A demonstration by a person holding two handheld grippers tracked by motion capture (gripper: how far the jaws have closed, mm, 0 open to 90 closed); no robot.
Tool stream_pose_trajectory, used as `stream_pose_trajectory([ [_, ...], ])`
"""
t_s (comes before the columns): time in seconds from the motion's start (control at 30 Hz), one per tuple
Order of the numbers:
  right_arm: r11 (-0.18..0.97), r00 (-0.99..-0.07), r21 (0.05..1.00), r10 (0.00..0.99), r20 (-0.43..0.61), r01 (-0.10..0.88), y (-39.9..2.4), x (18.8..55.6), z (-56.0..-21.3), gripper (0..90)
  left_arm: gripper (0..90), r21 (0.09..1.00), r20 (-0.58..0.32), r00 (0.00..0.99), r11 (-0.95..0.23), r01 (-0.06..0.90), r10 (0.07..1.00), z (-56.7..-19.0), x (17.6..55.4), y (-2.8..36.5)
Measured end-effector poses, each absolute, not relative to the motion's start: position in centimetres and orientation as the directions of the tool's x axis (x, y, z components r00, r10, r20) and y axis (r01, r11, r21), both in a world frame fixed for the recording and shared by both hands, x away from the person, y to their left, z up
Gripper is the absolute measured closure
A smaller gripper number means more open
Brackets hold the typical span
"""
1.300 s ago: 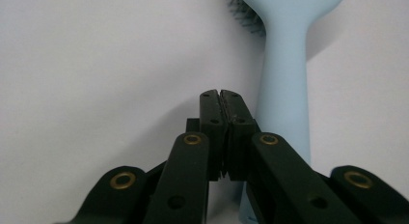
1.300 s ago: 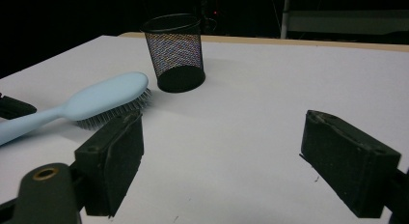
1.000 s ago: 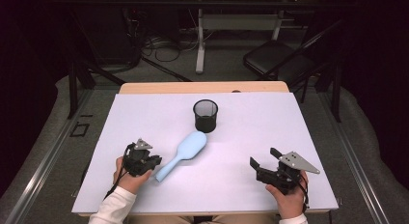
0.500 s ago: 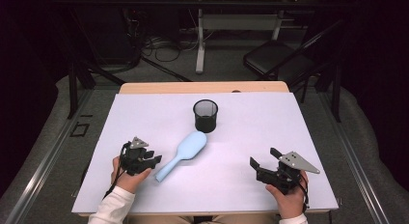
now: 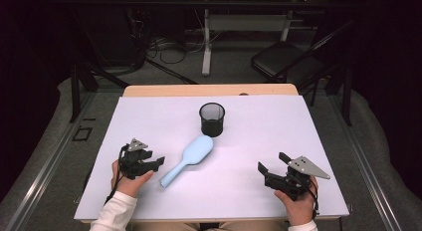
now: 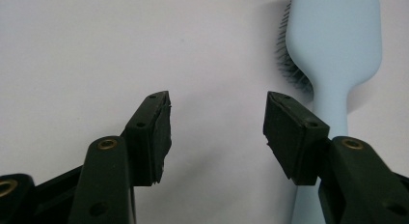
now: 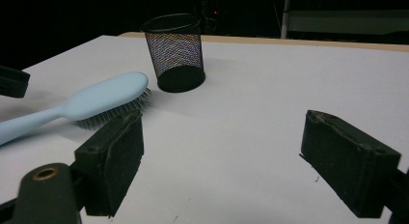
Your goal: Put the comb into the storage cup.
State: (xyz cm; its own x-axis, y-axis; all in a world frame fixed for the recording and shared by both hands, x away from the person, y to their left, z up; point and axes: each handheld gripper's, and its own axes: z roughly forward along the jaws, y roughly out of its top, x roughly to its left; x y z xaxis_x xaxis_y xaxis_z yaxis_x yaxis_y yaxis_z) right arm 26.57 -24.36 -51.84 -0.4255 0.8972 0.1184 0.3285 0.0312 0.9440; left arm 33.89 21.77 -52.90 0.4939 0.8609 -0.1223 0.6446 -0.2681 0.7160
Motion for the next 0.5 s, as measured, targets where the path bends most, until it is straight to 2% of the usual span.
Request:
stream_pose_trajectory([
  [0.23,0.032,-0.427,0.944,0.896,0.118,0.328,-24.34,26.57,-51.84,14.6,42.8,0.723,-0.169,0.485,-0.226,0.653,0.858,-52.72,33.96,22.39],
  [0.5,0.03,-0.427,0.944,0.896,0.119,0.328,-24.35,26.58,-51.85,14.7,35.3,0.742,-0.144,0.496,-0.238,0.627,0.856,-52.54,33.81,22.36],
])
